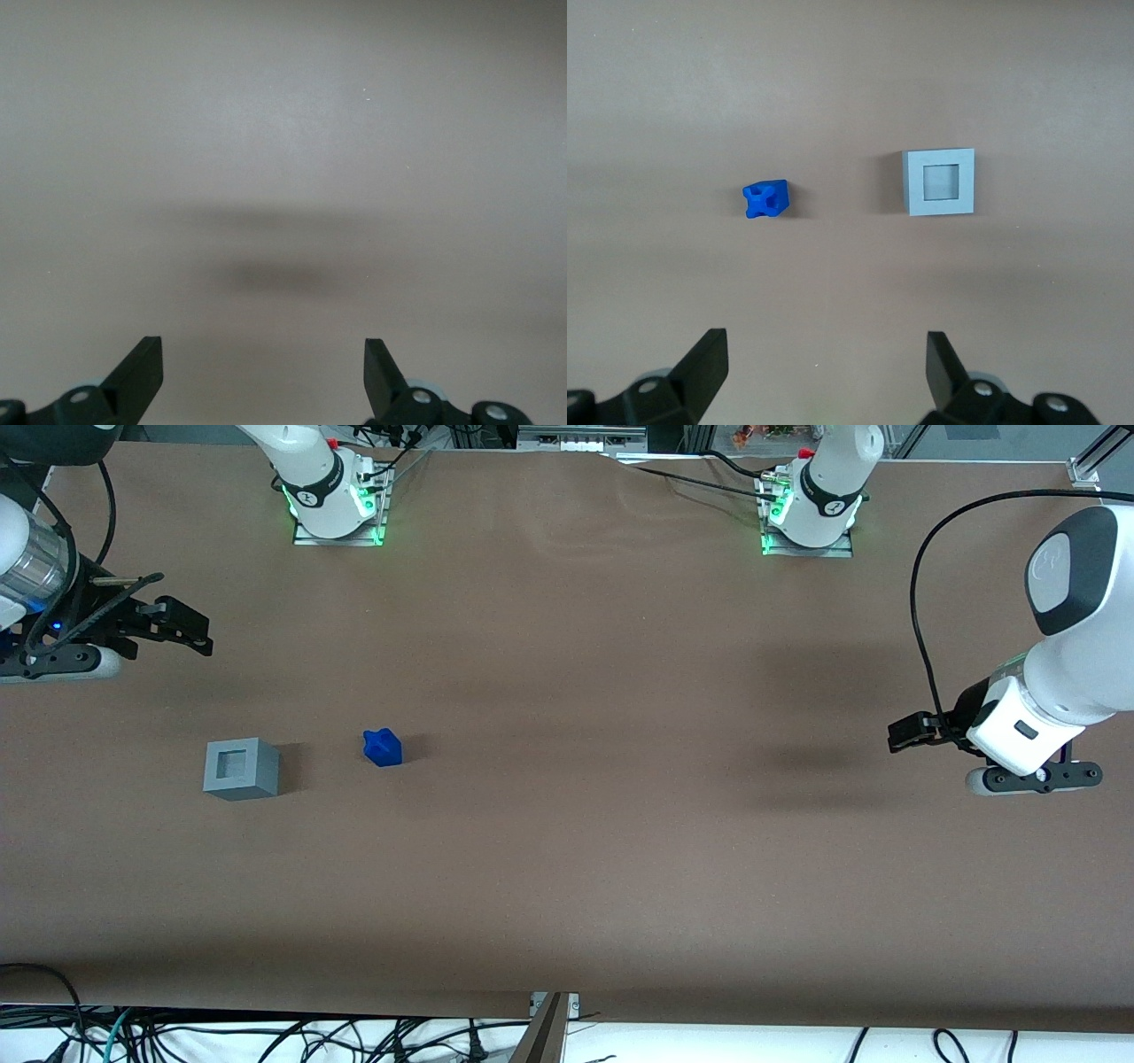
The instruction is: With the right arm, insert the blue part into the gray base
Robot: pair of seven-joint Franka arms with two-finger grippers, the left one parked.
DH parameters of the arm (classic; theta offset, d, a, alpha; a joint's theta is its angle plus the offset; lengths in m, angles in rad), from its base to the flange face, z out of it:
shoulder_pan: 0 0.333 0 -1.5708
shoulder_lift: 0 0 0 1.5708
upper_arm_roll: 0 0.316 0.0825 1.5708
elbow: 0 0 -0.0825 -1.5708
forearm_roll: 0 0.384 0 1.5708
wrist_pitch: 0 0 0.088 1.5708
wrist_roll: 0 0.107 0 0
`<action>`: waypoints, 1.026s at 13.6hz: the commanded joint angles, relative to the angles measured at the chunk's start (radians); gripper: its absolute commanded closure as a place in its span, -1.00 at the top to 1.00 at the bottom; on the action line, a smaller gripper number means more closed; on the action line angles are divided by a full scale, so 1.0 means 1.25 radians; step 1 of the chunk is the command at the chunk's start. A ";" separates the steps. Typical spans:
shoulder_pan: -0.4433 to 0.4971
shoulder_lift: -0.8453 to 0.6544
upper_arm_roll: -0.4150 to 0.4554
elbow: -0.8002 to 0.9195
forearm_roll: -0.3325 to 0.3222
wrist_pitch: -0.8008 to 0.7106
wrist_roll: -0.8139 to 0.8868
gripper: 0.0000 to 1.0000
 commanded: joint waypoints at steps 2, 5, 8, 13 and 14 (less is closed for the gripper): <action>-0.007 0.010 0.004 0.023 0.000 -0.005 -0.012 0.98; -0.007 0.010 0.005 0.019 0.000 -0.007 -0.009 0.98; -0.004 0.010 0.011 0.013 0.010 -0.004 -0.001 0.98; 0.005 -0.003 0.062 -0.028 0.015 0.042 0.081 0.98; 0.005 -0.005 0.077 -0.042 0.015 0.061 0.101 0.98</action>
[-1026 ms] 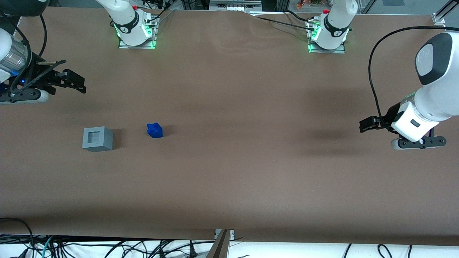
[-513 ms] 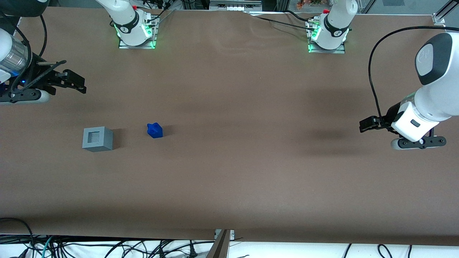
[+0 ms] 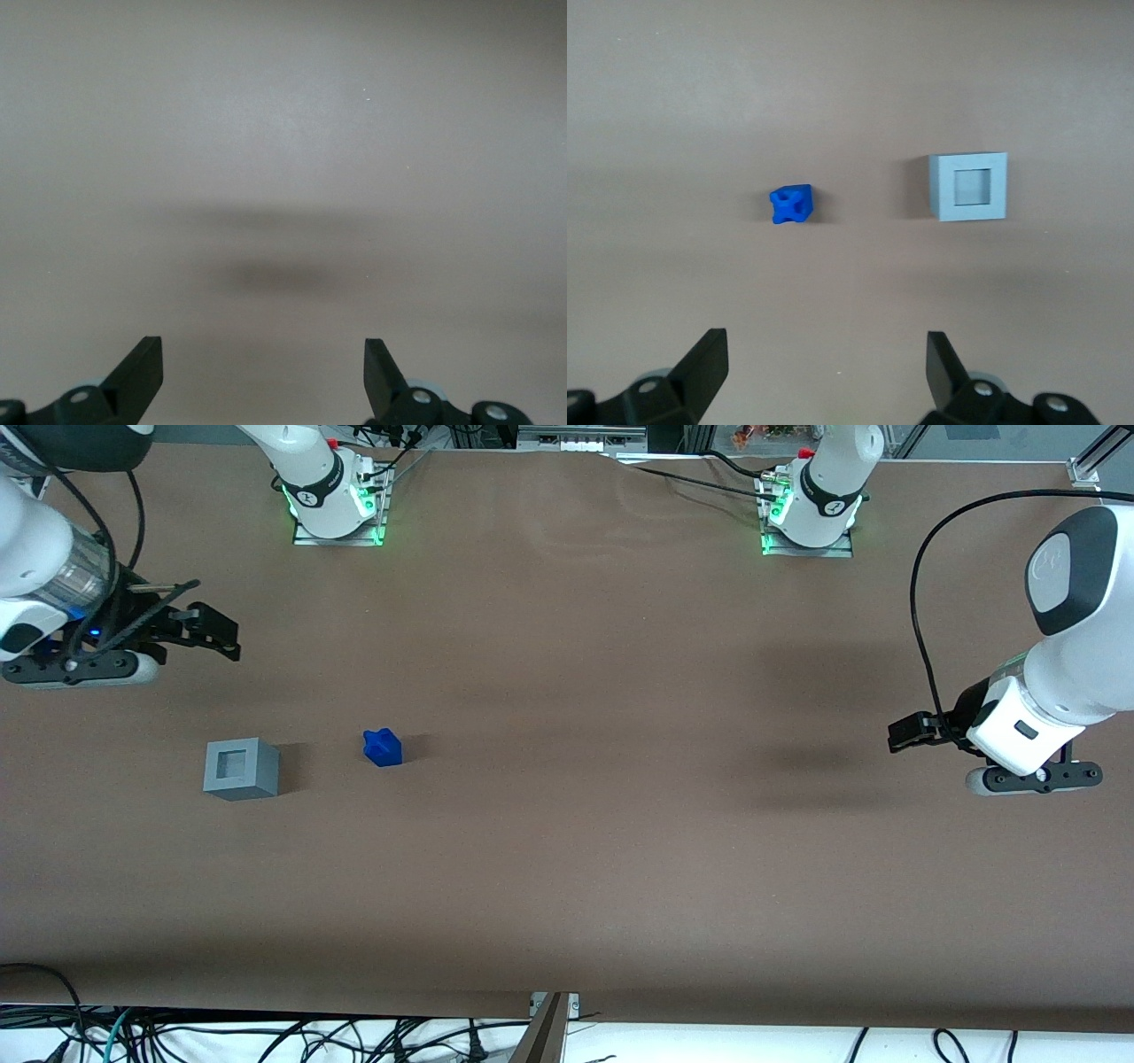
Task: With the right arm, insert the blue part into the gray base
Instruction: 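Move the open right gripper down over the blue block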
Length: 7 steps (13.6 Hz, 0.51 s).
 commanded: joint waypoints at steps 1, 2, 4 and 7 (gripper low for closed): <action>0.000 -0.024 0.029 -0.058 0.009 0.062 0.054 0.98; 0.000 -0.041 0.034 -0.110 0.009 0.112 0.059 0.98; 0.000 -0.067 0.043 -0.207 0.011 0.211 0.059 0.98; 0.000 -0.041 0.070 -0.259 0.011 0.302 0.059 0.98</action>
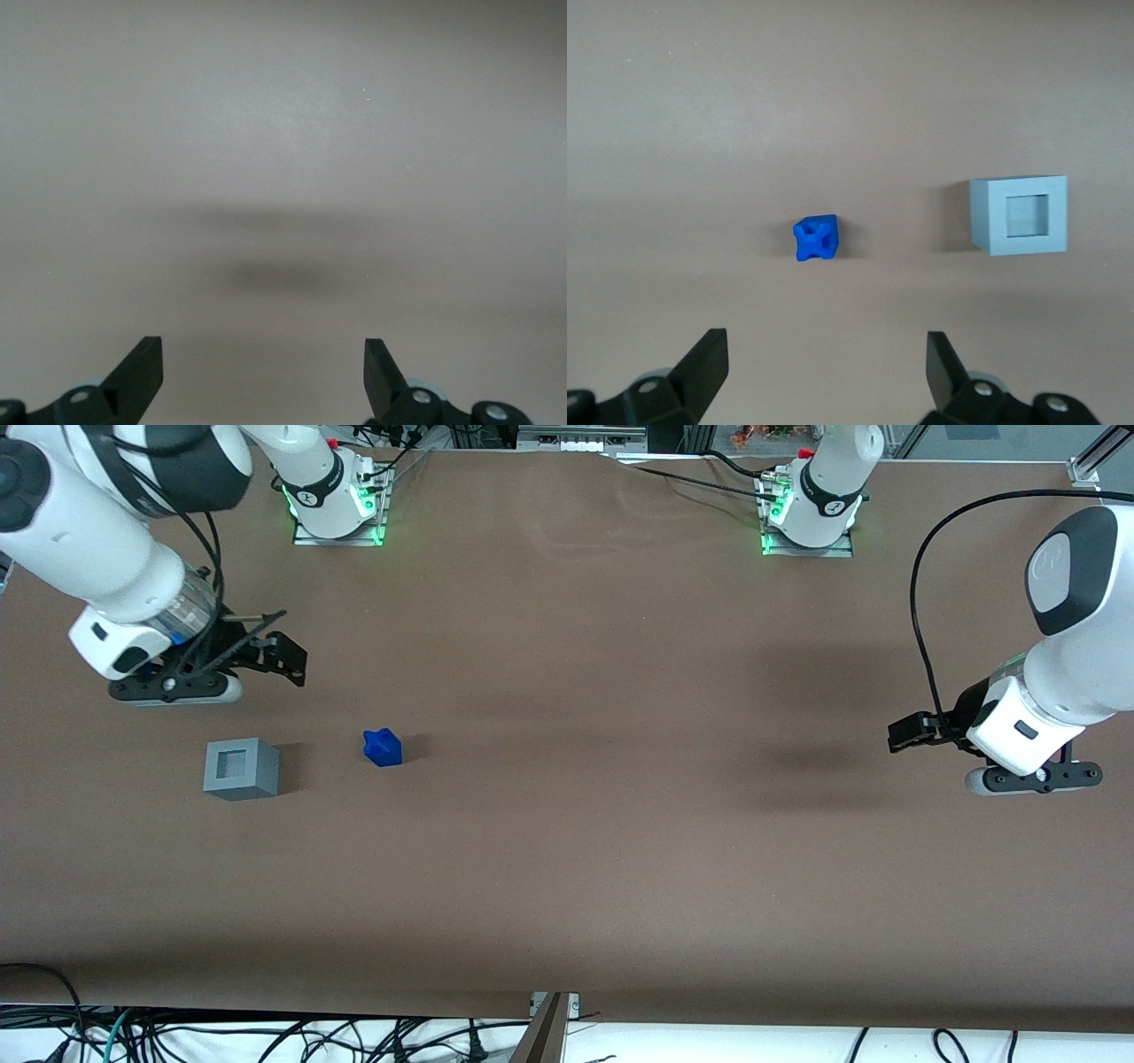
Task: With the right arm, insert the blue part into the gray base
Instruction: 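Move the open right gripper down over the blue block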
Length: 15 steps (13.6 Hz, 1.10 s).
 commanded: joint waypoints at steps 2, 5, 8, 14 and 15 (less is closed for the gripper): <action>-0.003 0.011 0.033 -0.097 0.010 0.137 0.007 0.98; -0.003 0.070 0.049 -0.158 0.009 0.275 0.007 0.98; 0.012 0.129 0.049 -0.160 -0.001 0.338 0.006 0.98; 0.019 0.234 0.048 -0.168 -0.060 0.436 0.018 0.98; 0.020 0.241 0.046 -0.168 -0.072 0.445 0.025 0.98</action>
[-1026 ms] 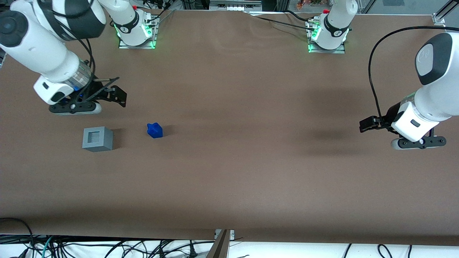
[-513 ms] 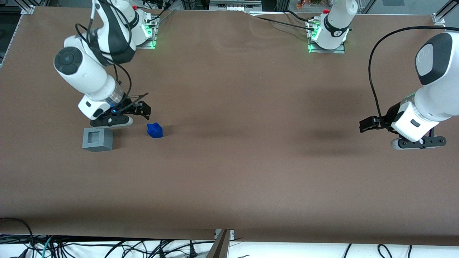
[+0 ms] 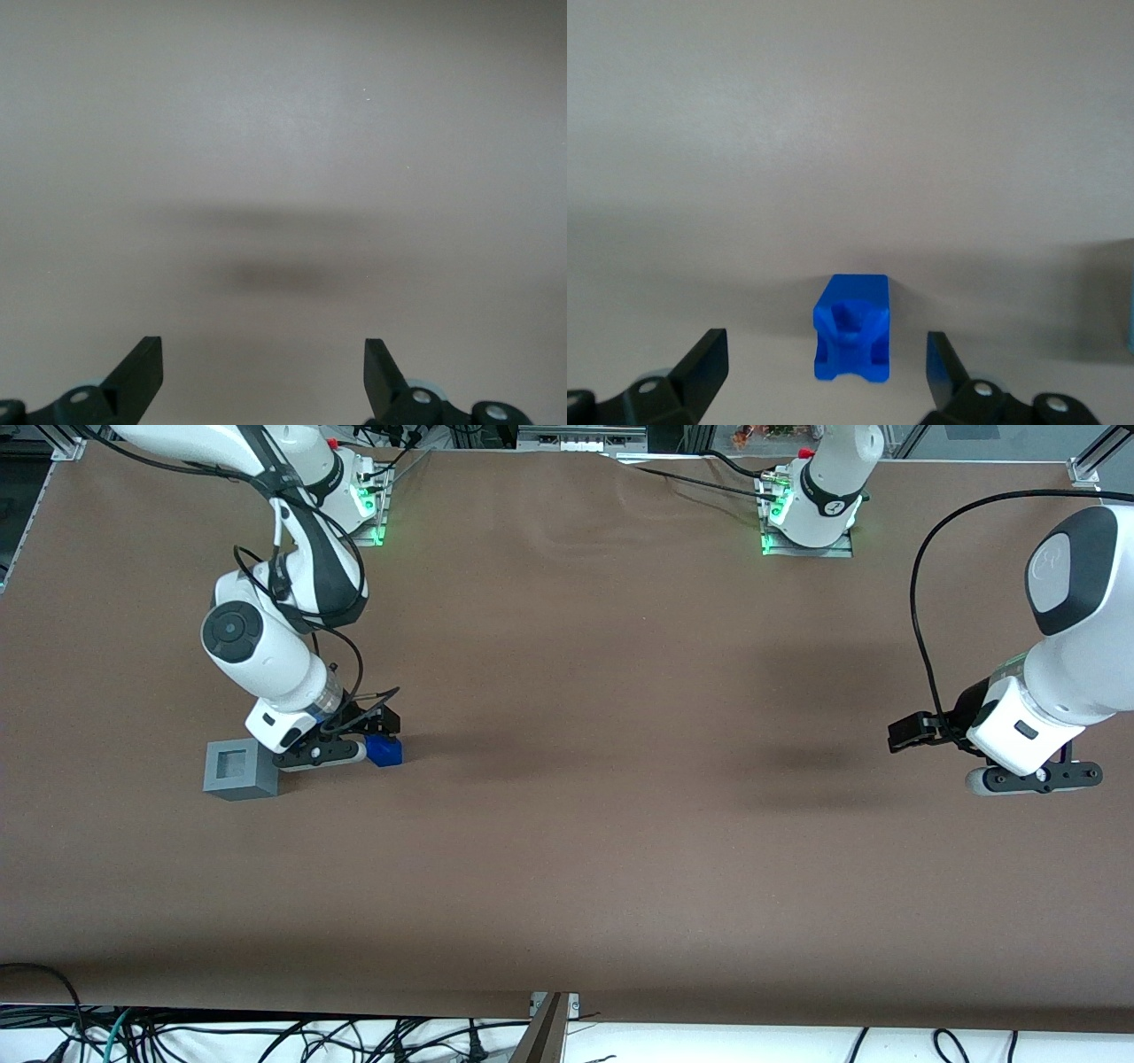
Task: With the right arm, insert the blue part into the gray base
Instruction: 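Close the right gripper on the blue block and lift it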
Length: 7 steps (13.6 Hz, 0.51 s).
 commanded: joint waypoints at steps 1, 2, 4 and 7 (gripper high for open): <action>0.004 0.025 0.001 0.002 -0.043 0.026 0.046 0.98; 0.007 0.032 0.001 0.003 -0.067 0.027 0.080 0.98; 0.021 0.051 0.001 0.004 -0.122 0.033 0.143 0.98; 0.020 0.071 0.000 -0.002 -0.131 0.056 0.157 0.98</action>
